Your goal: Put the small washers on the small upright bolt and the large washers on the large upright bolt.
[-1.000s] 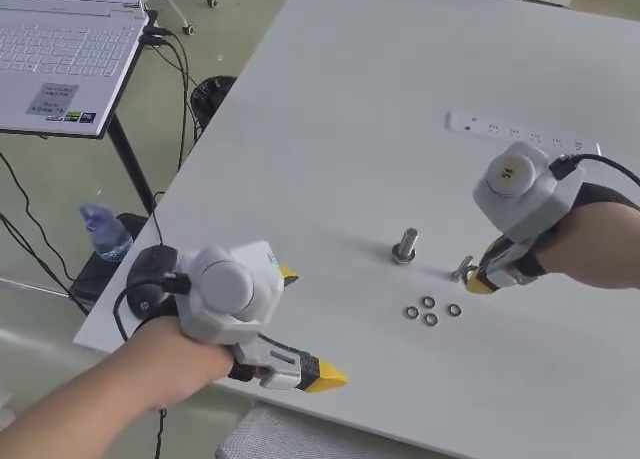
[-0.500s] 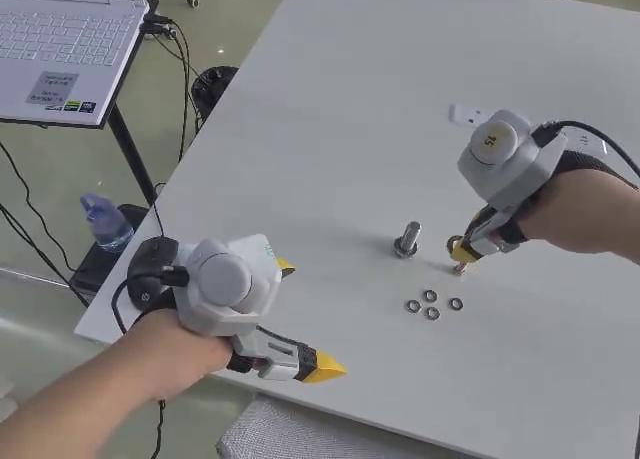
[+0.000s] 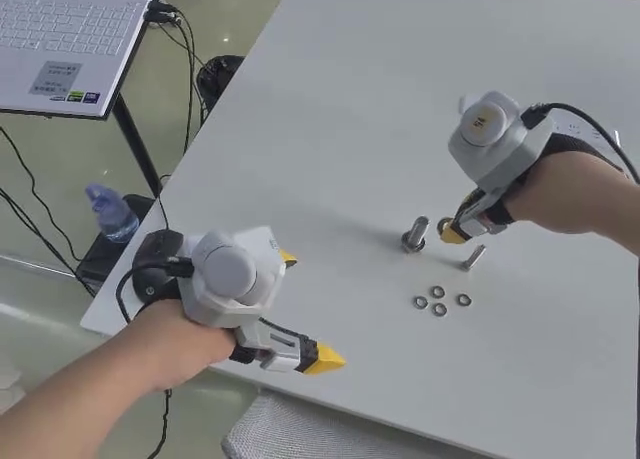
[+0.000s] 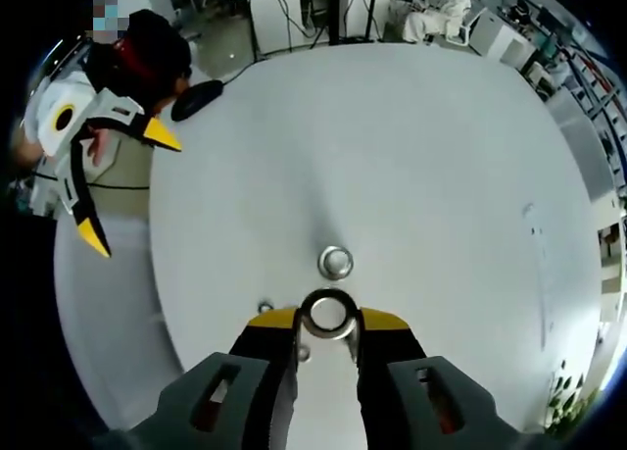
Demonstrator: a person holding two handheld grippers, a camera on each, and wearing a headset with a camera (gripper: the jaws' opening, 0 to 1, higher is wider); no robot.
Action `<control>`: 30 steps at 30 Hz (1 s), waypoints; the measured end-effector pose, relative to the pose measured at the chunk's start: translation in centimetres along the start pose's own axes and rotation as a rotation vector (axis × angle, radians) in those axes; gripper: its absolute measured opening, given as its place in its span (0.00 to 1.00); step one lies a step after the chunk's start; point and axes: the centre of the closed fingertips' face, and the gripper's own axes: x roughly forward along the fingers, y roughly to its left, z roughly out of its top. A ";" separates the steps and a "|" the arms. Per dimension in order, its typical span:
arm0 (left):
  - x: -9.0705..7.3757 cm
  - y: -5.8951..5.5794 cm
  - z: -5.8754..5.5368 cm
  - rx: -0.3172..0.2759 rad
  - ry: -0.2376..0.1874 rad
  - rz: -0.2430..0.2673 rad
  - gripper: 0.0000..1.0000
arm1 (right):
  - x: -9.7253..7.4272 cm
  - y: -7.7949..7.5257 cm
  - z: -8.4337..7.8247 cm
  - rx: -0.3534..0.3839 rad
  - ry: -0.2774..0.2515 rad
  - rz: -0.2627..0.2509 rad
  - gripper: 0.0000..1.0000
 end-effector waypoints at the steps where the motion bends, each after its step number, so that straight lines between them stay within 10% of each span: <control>1: 0.0 0.0 0.0 0.000 -0.002 -0.001 0.85 | 0.1 -0.1 0.2 0.001 -0.002 -0.001 0.21; 30: -0.3 1.1 -0.6 -0.013 -0.005 -0.003 0.84 | 2.8 -0.7 2.7 -0.050 0.012 -0.014 0.21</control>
